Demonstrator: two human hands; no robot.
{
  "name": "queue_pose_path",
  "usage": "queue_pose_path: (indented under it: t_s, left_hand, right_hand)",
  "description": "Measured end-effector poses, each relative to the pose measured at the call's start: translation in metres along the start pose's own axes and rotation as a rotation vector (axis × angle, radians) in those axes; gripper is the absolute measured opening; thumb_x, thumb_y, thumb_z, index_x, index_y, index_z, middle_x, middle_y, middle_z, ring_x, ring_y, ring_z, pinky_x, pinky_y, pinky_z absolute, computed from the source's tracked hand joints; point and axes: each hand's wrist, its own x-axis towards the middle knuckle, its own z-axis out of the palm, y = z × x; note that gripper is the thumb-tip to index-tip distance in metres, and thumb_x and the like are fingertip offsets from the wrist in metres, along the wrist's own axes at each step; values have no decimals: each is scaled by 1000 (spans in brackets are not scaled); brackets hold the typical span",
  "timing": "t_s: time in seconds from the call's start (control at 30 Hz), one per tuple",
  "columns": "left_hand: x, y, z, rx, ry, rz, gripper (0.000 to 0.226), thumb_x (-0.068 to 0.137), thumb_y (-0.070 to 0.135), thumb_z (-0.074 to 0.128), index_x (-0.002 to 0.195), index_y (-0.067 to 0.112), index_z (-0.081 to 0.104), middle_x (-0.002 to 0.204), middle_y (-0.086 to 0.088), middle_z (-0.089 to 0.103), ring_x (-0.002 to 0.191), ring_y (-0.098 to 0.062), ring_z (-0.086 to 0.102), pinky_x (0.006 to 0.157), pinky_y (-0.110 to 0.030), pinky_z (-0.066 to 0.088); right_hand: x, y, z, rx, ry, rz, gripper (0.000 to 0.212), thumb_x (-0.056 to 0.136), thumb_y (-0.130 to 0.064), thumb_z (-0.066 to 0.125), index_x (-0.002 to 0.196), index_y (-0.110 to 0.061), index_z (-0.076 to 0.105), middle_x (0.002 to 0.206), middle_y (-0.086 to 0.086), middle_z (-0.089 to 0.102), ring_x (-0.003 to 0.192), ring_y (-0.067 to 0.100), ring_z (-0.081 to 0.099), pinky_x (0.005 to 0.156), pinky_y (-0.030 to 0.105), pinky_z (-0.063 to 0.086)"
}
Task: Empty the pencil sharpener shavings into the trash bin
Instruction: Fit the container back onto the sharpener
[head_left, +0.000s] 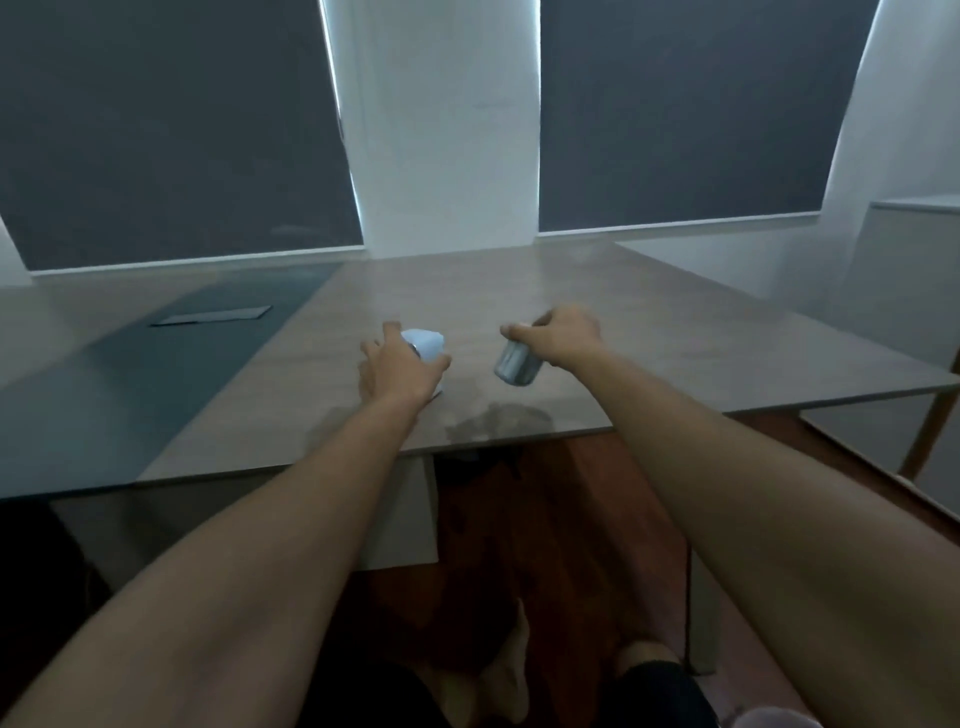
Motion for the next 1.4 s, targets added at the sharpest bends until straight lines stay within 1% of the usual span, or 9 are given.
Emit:
queue_pose_path:
  t_s: [0.13,0.33,0.5,0.6,0.7,0.9,1.07,1.23,1.4]
  left_hand:
    - [12,-26,10,-105,-17,26,60,83,34,69,137,29,44,131,-16,55,116,-38,56,92,-38,44]
    - [19,-40,13,-249,15,29,54,89,33,59,141,29,43,130,-15,59,114,-35,57,89,-31,40]
    - [18,-34,3,-536,-15,-160,52,95,38,42,146,29,37,135,-10,58,114,-34,59,95,-44,51]
    - [19,-29,-4,-714,-48,-231,46,91,36,41,136,25,46,126,-12,60,101,-34,62,83,-51,58]
    - [17,-24,-7,-801,-77,-217,43,88,34,41,127,21,51,119,-13,61,90,-32,59,65,-42,56]
    - [11,-16,-9,-774,-103,-131,40,91,32,41,127,18,53,119,-15,60,90,-34,61,50,-31,49]
    - [9,-9,-7,-773,-117,-95,42,84,34,45,121,17,53,120,-14,60,102,-38,63,56,-40,56]
    - [10,-22,-9,-747,-96,-129,46,78,42,44,119,23,51,120,-11,61,103,-36,63,75,-58,59]
    - [17,-60,-27,-668,3,-148,28,73,45,53,100,38,48,109,-5,62,100,-36,65,80,-58,58]
  right_hand:
    - [5,-3,26,194,58,30,63,80,-57,69,118,-7,68,116,12,71,107,29,67,91,38,54]
    - [5,-7,40,497,88,136,50,82,-51,70,107,-8,63,109,12,66,92,28,71,82,45,61]
    - [3,-11,44,599,47,200,55,88,-51,64,115,-3,63,111,16,67,78,27,71,75,40,63]
    - [0,-13,46,633,29,206,51,89,-50,63,110,-3,64,110,16,69,74,26,70,71,36,63]
    - [-2,-18,47,657,11,196,43,87,-49,65,99,-7,63,107,16,70,73,27,70,72,37,63]
    - [-7,-24,51,672,-15,157,36,82,-47,71,90,-13,62,107,13,71,85,26,74,73,37,63]
    - [-12,-29,62,685,-22,125,34,78,-49,72,82,-16,63,106,9,73,97,24,71,75,40,63]
    - [-20,-36,69,626,-105,151,53,91,-54,47,100,-10,76,110,5,70,103,26,65,81,41,60]
    - [-30,-62,92,569,-277,119,51,89,-50,45,107,-11,73,112,6,71,86,20,61,80,37,57]
